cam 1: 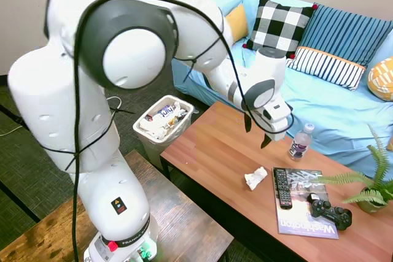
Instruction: Throw the tissue in the trash bin
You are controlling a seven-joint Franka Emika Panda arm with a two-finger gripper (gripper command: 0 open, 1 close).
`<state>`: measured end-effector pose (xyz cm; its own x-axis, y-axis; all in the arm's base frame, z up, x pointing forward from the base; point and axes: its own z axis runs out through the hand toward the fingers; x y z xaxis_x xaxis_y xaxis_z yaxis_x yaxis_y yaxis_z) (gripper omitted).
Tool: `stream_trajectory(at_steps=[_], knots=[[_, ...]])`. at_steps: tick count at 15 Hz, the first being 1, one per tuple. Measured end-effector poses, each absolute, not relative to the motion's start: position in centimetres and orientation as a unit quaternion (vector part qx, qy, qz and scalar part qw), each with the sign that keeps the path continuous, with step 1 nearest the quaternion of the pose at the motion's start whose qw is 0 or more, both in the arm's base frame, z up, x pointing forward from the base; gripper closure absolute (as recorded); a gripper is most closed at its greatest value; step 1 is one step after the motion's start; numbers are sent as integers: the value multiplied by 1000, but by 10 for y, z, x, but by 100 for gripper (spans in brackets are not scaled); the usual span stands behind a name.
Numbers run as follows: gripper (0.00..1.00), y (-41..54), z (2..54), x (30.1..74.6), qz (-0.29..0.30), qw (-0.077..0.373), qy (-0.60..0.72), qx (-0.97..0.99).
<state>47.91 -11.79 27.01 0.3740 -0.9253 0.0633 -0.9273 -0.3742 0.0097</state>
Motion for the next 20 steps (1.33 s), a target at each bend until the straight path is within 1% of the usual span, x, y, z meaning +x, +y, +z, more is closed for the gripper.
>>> stream_trajectory(at_steps=[3, 9, 12, 19, 20], knots=[[0, -132, 222, 492, 6, 33, -571, 821], [0, -142, 158, 512, -19, 54, -584, 810], [0, -149, 138, 511, -25, 65, -586, 807], [0, -161, 99, 508, -41, 75, -590, 803], [100, -163, 95, 509, -41, 76, -590, 802]])
